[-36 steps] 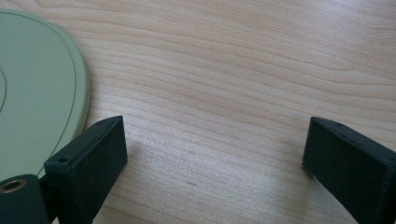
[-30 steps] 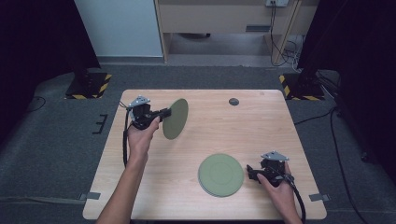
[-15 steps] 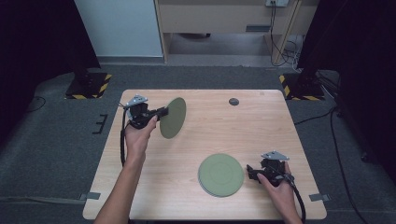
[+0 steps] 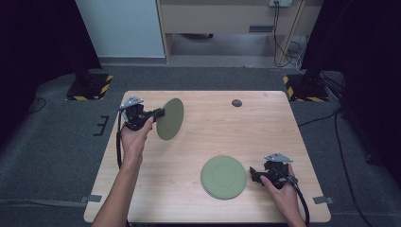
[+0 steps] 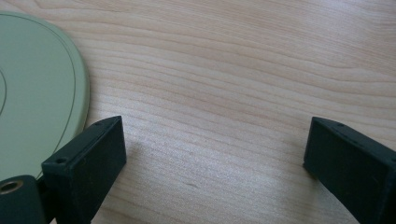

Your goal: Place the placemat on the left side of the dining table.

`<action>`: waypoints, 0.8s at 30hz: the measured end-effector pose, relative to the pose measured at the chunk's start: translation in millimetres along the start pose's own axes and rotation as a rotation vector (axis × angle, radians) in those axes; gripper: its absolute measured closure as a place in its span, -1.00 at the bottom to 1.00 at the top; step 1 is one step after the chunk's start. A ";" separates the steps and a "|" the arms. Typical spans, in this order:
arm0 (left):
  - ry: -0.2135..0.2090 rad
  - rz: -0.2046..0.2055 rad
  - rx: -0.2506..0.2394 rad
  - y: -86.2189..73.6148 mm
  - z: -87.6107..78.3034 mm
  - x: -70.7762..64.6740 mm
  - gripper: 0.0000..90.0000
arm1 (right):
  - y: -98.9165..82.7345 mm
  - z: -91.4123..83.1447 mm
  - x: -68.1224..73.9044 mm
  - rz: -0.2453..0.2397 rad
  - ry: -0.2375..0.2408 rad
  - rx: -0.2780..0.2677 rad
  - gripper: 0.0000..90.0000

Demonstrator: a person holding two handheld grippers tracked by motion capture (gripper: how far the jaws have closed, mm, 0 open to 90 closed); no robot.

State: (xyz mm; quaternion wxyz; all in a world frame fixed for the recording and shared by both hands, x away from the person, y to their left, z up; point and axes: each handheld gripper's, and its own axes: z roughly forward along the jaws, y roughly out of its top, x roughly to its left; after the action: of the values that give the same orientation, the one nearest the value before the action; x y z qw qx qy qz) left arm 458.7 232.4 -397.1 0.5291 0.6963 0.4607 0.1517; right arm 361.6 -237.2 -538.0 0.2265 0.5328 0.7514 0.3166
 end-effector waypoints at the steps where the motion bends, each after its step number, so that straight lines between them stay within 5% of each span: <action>1: 0.003 0.000 0.001 -0.5 -0.3 1.3 0.90 | 0.0 0.0 0.0 0.000 0.000 0.000 -0.87; 24: 0.030 -0.054 0.020 -21.3 -6.4 27.2 0.90 | 0.1 0.1 0.2 0.002 0.001 0.001 -0.87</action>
State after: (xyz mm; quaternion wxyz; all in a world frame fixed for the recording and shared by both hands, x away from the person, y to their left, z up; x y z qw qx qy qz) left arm 458.3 258.4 -420.8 0.5191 0.6863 0.4889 0.1433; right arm 361.7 -236.9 -538.0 0.2258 0.5336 0.7510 0.3168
